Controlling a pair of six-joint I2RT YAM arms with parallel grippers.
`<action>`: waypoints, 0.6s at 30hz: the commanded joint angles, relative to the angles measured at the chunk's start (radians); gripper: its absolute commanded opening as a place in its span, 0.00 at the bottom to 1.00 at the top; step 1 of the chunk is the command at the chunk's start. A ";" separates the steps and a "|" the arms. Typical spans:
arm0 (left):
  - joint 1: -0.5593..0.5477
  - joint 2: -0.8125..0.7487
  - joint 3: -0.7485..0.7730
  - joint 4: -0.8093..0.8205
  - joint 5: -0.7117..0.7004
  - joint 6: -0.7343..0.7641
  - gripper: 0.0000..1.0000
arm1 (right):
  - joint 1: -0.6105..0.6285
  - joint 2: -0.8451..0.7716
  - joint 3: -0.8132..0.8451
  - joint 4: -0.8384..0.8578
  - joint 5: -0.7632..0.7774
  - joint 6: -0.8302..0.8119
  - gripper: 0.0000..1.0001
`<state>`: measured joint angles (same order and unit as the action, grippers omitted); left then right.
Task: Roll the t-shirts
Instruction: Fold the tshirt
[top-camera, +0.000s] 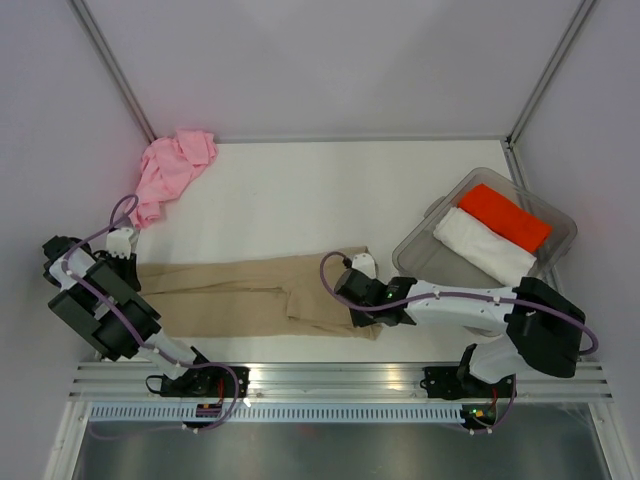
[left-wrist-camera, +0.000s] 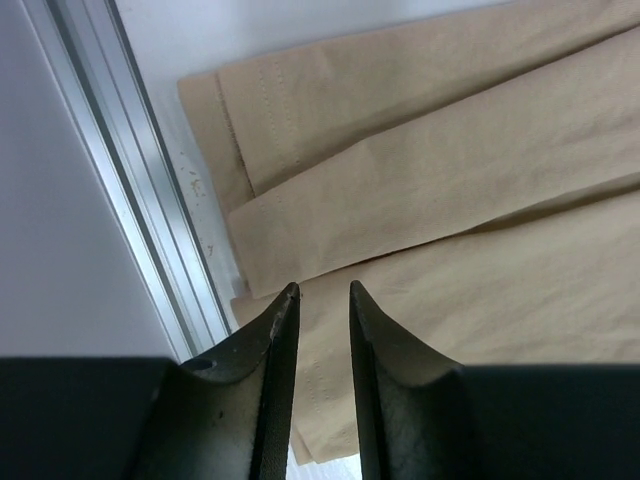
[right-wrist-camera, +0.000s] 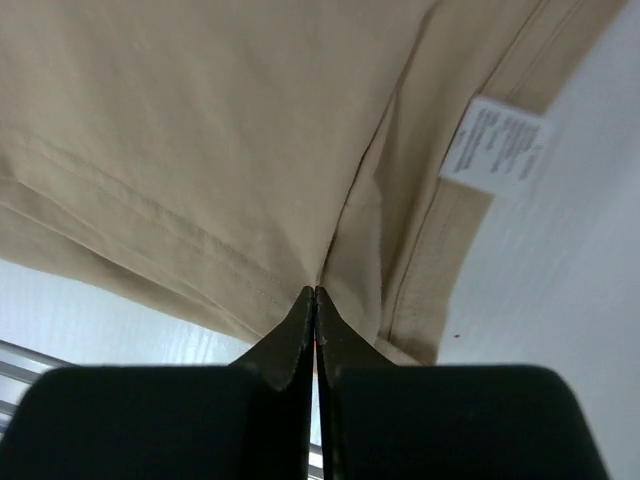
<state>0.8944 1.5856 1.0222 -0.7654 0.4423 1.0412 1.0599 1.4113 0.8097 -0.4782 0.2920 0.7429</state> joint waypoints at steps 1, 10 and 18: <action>-0.003 -0.032 0.026 -0.029 0.059 0.028 0.32 | 0.028 0.061 -0.079 0.061 -0.063 0.093 0.01; -0.002 -0.030 0.042 -0.048 0.082 0.019 0.33 | -0.133 0.202 -0.069 0.066 -0.050 0.035 0.00; -0.003 -0.033 0.047 -0.063 0.101 0.005 0.33 | -0.378 0.472 0.371 -0.052 0.022 -0.212 0.00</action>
<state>0.8944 1.5856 1.0405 -0.8112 0.4889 1.0405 0.7593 1.7554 1.0344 -0.4335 0.2295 0.6704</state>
